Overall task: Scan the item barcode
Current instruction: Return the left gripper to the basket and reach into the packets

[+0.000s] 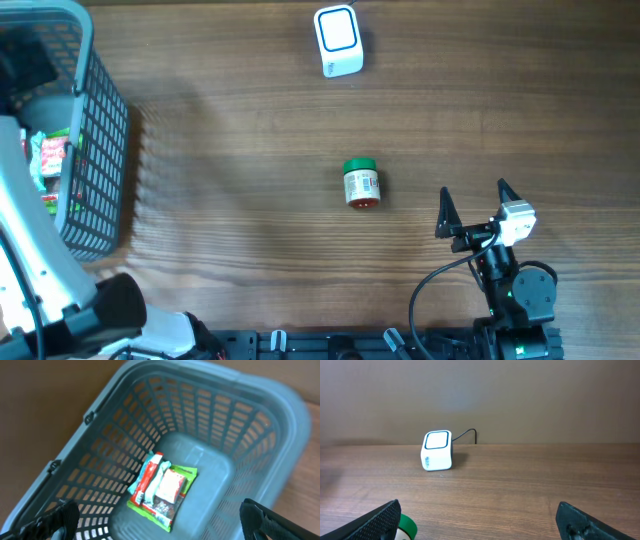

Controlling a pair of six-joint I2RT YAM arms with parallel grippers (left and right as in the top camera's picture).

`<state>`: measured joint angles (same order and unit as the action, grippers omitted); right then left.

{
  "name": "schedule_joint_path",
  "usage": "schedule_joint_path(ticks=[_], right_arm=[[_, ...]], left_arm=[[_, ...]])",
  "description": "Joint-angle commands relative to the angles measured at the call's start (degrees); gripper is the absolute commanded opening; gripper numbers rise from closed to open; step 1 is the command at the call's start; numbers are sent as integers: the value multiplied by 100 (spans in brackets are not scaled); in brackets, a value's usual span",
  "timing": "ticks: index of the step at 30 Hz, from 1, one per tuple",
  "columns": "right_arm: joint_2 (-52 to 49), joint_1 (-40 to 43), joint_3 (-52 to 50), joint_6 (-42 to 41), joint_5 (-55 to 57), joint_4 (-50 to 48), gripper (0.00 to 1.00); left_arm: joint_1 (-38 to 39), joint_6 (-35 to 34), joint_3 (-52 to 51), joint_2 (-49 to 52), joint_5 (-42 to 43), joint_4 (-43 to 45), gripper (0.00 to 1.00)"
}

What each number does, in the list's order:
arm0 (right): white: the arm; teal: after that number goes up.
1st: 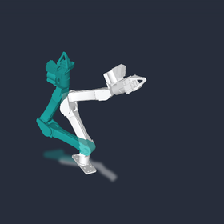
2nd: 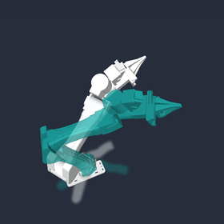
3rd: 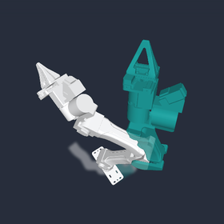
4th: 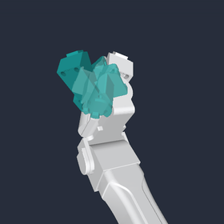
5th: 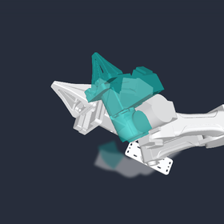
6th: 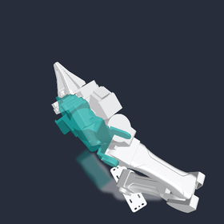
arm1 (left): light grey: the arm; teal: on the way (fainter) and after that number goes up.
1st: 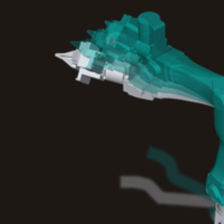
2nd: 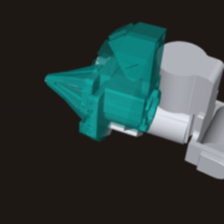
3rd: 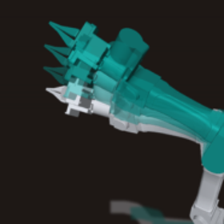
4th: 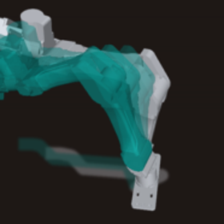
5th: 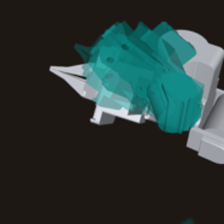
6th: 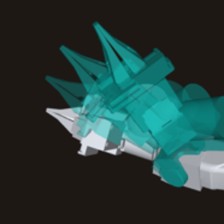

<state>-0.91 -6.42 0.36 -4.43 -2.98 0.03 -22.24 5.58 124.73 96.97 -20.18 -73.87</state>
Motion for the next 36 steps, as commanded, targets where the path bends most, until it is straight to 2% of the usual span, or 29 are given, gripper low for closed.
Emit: schedule_joint_path(ticks=[1, 8, 15, 22, 36], right_arm=[[-11, 28, -7, -22, -9, -15, 100], [-11, 28, -7, -20, -9, -15, 100], [-11, 28, -7, -22, -9, -15, 100], [-11, 28, -7, -20, -9, -15, 100], [-11, 28, -7, -20, -9, -15, 100]], left_arm=[[-682, 323, 9, 367, 951, -76, 100], [-1335, 341, -20, 1255, 1290, -356, 100], [-1368, 929, -24, 2347, 1294, -264, 100], [-1484, 1073, -24, 3145, 1287, -164, 100], [-1893, 1093, -378, 3410, 1425, 151, 100]])
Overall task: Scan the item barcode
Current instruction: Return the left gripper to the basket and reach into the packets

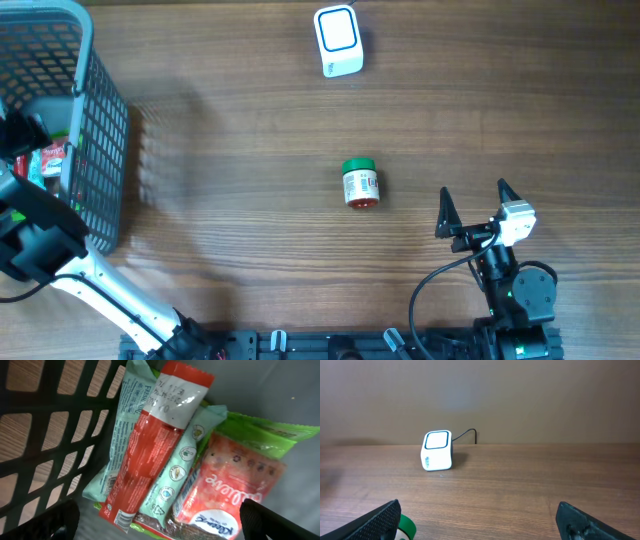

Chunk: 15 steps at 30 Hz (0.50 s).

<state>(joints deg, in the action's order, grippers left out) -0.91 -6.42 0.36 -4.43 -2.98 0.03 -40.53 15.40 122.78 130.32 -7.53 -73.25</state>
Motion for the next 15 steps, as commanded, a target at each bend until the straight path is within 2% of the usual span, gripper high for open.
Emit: schedule_joint_path(ticks=[1, 7, 15], right_arm=[[-11, 28, -7, -20, -9, -15, 100], [-11, 28, -7, -22, -9, -13, 100], [-11, 28, -7, -24, -9, -15, 100]], left_arm=[[-79, 221, -216, 74, 278, 107, 100], [-140, 1043, -409, 74, 1335, 258, 100], [-144, 1121, -704, 76, 1447, 452, 100]])
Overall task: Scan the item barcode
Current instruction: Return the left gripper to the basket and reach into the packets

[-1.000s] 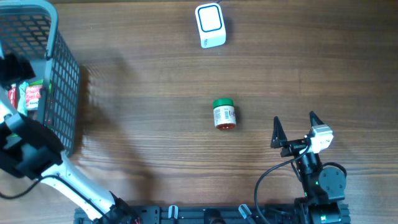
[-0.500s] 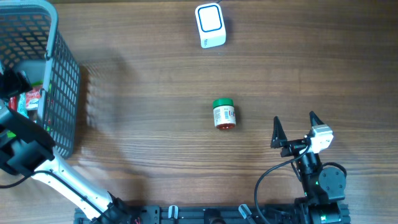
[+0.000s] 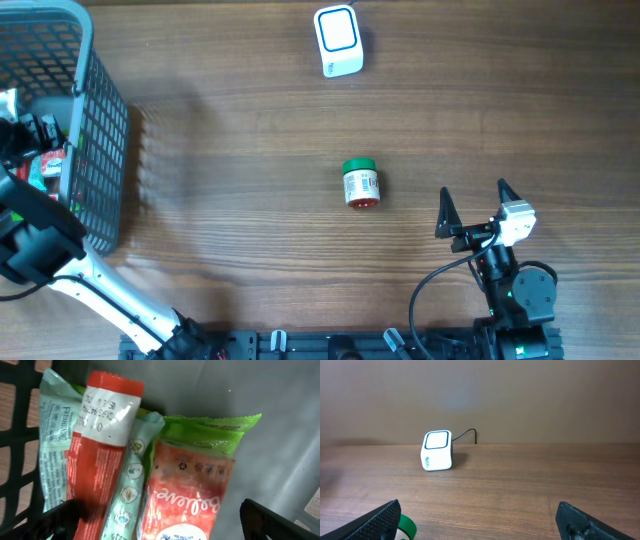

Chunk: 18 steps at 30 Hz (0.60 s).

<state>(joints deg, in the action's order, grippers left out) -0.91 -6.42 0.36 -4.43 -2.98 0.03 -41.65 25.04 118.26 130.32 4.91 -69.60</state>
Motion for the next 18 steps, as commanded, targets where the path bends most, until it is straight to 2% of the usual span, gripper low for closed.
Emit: schedule_joint_path(ticks=[1, 9, 13, 14, 16, 18], right_arm=[[-11, 28, -7, -22, -9, -15, 99], [-11, 28, -7, -20, -9, -15, 100], [-11, 28, -7, -20, -9, -15, 100], [-11, 28, -7, -22, -9, -13, 100], [-11, 28, -7, -20, -9, -15, 100], [-11, 28, -7, -20, -9, -15, 100]], left_arm=[[-33, 155, -323, 76, 192, 160, 100], [-31, 114, -964, 76, 192, 520, 100], [-24, -190, -962, 61, 214, 568, 100], [-11, -190, -962, 61, 214, 527, 98], [20, -203, -962, 48, 214, 457, 87], [46, -361, -960, 2, 212, 446, 86]])
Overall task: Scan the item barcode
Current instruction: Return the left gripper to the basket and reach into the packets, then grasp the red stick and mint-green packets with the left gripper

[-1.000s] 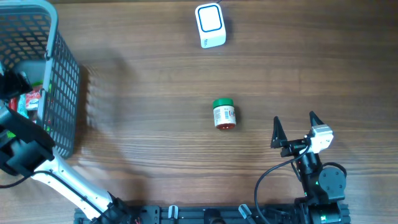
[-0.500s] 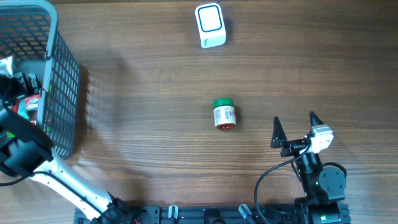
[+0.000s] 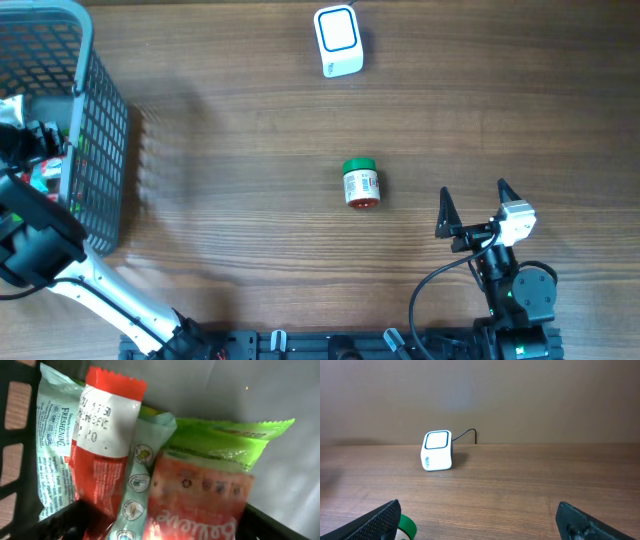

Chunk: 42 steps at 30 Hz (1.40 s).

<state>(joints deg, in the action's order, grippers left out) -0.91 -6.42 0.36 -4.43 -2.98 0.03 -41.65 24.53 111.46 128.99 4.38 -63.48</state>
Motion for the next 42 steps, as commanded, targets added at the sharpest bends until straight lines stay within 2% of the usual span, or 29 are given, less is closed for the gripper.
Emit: schedule_joint_path(ticks=[1, 6, 8, 19, 26, 30, 37, 40, 42], right_arm=[[-11, 28, -7, -22, -9, -15, 100], [-11, 28, -7, -22, -9, -15, 100], [-11, 28, -7, -20, -9, -15, 100], [-11, 28, -7, -20, -9, -15, 100], [-11, 28, -7, -20, -9, -13, 100], [-11, 28, -7, -20, -9, -15, 100], [-11, 28, -7, -22, -9, -15, 100], [-11, 28, -7, -22, -9, -15, 100], [-11, 28, -7, -20, -9, -13, 100]], left_arm=[[57, -374, -280, 72, 264, -164, 88], [72, -402, -280, -240, 337, -243, 91], [72, -404, -280, -258, 372, -273, 100], [72, -597, -155, -304, -125, -168, 100], [83, -595, -118, -798, -162, -142, 100], [83, -592, -175, -791, -560, -179, 100], [50, -439, -466, -769, -852, 192, 100], [-68, -542, -466, -769, -721, 291, 100], [-216, -614, -466, -765, -262, 313, 100]])
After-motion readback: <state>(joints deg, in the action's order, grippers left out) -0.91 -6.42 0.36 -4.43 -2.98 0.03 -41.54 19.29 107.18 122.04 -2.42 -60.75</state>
